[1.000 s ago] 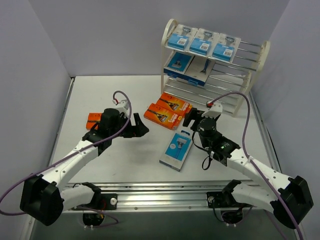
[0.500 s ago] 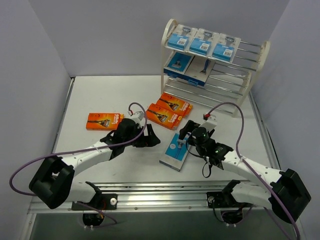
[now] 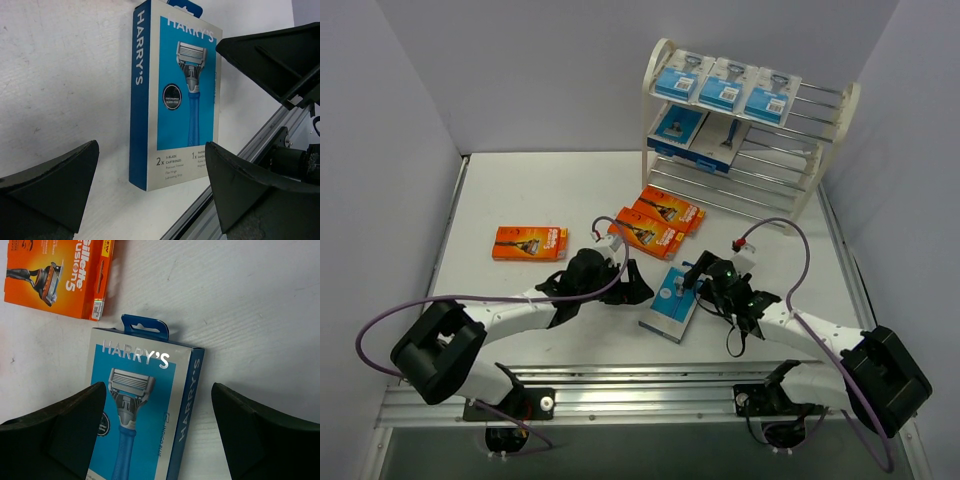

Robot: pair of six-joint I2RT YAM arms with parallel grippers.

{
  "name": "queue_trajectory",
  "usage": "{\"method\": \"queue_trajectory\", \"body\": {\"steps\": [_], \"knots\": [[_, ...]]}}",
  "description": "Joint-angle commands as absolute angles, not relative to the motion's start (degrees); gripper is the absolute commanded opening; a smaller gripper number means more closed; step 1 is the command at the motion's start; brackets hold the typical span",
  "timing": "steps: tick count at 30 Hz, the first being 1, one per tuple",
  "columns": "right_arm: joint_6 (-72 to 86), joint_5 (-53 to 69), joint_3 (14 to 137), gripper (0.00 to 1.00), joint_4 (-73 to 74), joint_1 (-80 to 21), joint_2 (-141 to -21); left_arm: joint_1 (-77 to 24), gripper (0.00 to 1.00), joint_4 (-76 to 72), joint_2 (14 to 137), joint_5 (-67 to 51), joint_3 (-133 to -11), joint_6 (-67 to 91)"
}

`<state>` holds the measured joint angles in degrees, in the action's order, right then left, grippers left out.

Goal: Place and organize the shaving razors onto the shelf

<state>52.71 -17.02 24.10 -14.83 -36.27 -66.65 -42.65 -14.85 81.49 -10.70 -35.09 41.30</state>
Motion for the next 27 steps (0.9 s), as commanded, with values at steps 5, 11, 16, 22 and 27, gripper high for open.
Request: {"method": "queue_trajectory", "body": {"steps": [5,11,16,22,27], "knots": [[54.14,-11.96,21.36,0.81,-23.20,-33.93,-68.82,-45.69,0.96,-25.74,83.84,-10.46,-33.58,42.89],[52.03,-10.99,22.94,0.81,-24.52,-33.66,-70.84,-47.72,0.96,-28.73,85.60,-11.07,-32.26,44.21],[51.86,-10.11,23.90,0.81,-26.10,-33.49,-72.33,-48.60,0.96,-29.53,85.34,-12.22,-31.38,44.56],[52.12,-8.79,23.82,0.81,-29.08,-34.53,-74.97,-50.53,0.97,-33.40,86.66,-15.99,-31.11,43.59],[52.65,-8.53,23.64,0.81,-30.76,-35.86,-76.11,-51.68,0.98,-35.95,87.19,-17.05,-30.06,43.94]]}}
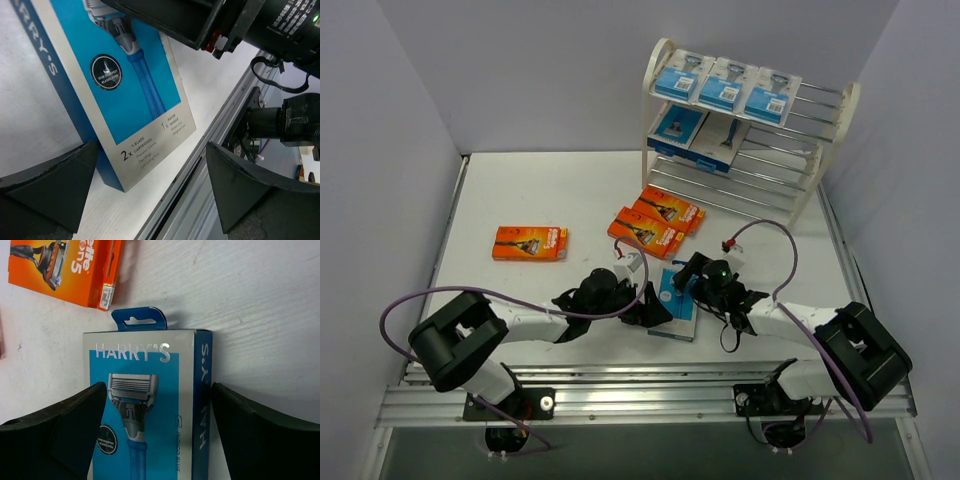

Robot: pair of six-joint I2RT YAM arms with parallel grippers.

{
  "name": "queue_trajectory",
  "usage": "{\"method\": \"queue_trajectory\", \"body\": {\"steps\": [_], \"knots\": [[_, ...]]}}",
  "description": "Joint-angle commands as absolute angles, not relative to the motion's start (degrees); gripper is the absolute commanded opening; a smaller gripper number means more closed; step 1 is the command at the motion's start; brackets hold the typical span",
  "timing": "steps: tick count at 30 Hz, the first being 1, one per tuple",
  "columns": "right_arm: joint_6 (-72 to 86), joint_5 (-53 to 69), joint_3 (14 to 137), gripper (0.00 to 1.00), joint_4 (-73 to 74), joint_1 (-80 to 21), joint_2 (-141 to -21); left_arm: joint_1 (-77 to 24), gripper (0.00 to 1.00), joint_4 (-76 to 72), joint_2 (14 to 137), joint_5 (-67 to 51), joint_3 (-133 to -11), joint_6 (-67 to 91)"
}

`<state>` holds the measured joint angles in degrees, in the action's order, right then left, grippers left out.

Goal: Place and organize the shaving razors onto the shelf

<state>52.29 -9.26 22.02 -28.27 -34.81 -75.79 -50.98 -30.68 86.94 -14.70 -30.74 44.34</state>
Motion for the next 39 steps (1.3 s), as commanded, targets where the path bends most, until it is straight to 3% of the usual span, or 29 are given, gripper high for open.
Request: {"method": "queue_trajectory", "body": {"steps": [1,11,23,39], "knots": [[52.65,-8.44,23.56,0.81,-31.20,-36.03,-76.03,-51.77,0.98,-36.21,87.10,-17.05,-29.88,44.03],[49.75,-5.45,26.54,0.81,-32.25,-36.83,-76.99,-52.21,0.98,-35.51,83.67,-17.58,-28.30,44.12],[48.08,-4.57,33.12,0.80,-35.33,-40.95,-85.33,-52.65,0.98,-33.66,81.12,-17.32,-28.56,43.59],[43.07,5.80,44.73,0.81,-37.36,-39.73,-96.07,-52.56,0.98,-30.51,76.38,-15.56,-27.33,41.40]]}}
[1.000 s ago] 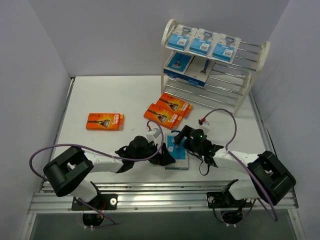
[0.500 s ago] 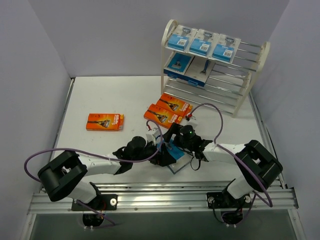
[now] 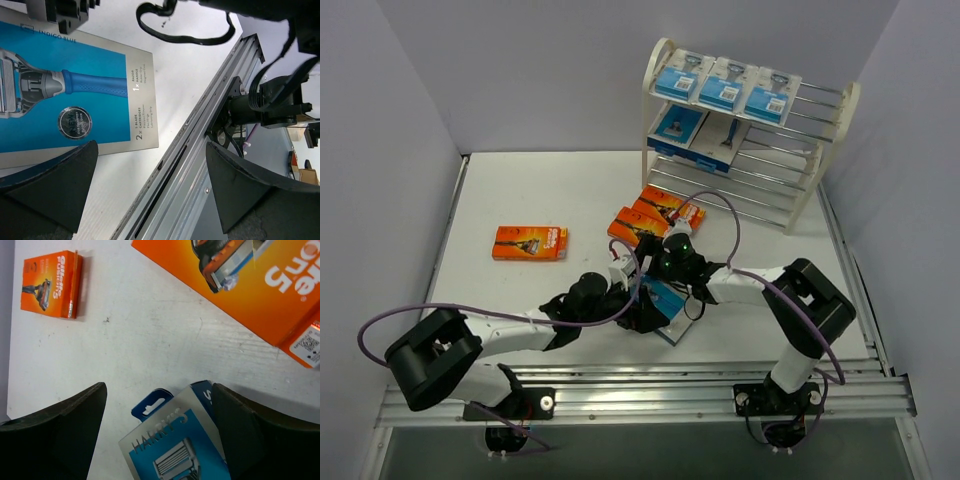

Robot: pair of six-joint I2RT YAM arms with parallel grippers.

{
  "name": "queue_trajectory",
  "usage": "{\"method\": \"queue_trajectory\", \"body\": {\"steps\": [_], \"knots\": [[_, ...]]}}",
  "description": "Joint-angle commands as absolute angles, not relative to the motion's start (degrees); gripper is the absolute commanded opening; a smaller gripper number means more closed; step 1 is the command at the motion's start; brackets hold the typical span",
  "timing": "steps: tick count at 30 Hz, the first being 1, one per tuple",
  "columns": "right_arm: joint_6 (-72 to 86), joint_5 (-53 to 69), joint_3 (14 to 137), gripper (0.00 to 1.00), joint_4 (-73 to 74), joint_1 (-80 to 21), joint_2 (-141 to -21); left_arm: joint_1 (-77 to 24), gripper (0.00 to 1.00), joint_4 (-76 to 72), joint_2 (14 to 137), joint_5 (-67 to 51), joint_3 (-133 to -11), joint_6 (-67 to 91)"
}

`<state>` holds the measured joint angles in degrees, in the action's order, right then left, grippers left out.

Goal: Place and organize the shaving razors onto the shelf

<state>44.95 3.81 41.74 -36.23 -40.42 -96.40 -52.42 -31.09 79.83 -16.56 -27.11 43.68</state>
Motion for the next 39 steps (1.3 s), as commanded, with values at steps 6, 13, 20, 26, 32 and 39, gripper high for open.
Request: {"method": "queue_trajectory", "body": {"steps": [6,13,20,26,32,39], "knots": [[40.79,3.34,48.16,0.80,-30.16,-35.25,-90.10,-52.21,0.96,-16.92,65.93,-13.71,-30.14,39.11],[39.55,2.99,45.53,0.80,-25.67,-30.50,-81.31,-47.65,0.94,-0.10,57.57,-10.99,-36.47,36.92],[40.08,2.46,37.89,0.80,-22.33,-30.15,-70.60,-36.66,0.98,10.20,64.59,-12.30,-42.27,30.68],[40.96,3.60,31.03,0.80,-19.61,-29.62,-61.28,-35.51,0.79,3.89,72.41,-10.02,-43.24,29.97],[40.78,4.66,28.04,0.81,-16.26,-29.18,-55.56,-34.54,0.76,-7.55,76.55,-14.15,-40.26,29.09],[41.92,6.24,25.58,0.81,-16.44,-29.09,-53.70,-34.10,0.70,-13.80,81.91,-15.03,-40.60,27.95]]}}
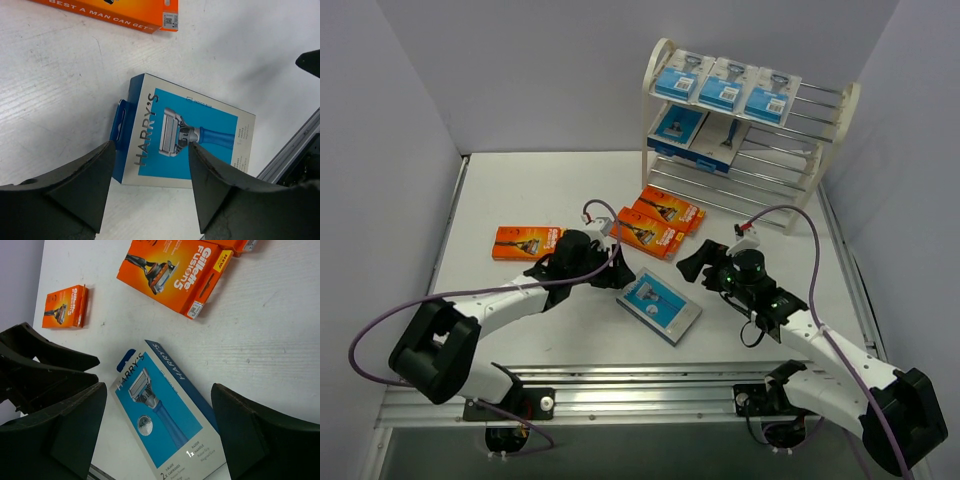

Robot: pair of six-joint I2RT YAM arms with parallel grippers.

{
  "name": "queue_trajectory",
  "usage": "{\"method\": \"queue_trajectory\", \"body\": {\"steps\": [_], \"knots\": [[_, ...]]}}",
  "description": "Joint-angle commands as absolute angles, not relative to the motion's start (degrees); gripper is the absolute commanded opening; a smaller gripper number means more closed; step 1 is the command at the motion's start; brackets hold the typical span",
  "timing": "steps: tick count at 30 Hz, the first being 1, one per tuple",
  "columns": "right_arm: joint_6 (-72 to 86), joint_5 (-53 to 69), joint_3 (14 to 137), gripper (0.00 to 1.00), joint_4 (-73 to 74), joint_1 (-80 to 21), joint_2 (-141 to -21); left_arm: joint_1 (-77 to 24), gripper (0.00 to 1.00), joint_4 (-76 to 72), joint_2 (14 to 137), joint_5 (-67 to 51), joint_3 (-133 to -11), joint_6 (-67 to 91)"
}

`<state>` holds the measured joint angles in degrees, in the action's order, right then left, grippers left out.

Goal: Place and organize the shaving razors onto the shelf

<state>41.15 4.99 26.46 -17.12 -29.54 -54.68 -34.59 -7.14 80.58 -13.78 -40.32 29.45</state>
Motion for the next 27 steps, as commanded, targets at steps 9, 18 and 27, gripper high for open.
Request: {"method": "queue_trajectory", "body": {"steps": [9,18,27], "knots": [[41.13,5.19,24.61,0.81,-14.77,-29.00,-51.33,-33.49,0.65,-13.80,87.01,-12.66,-43.42,26.54],[40.69,4.75,24.26,0.81,-14.41,-28.83,-51.15,-32.08,0.56,-14.33,91.05,-13.45,-44.82,25.31],[40.87,4.75,23.91,0.81,-15.82,-28.74,-52.65,-30.85,0.50,-18.01,93.60,-17.22,-43.51,25.75]]}}
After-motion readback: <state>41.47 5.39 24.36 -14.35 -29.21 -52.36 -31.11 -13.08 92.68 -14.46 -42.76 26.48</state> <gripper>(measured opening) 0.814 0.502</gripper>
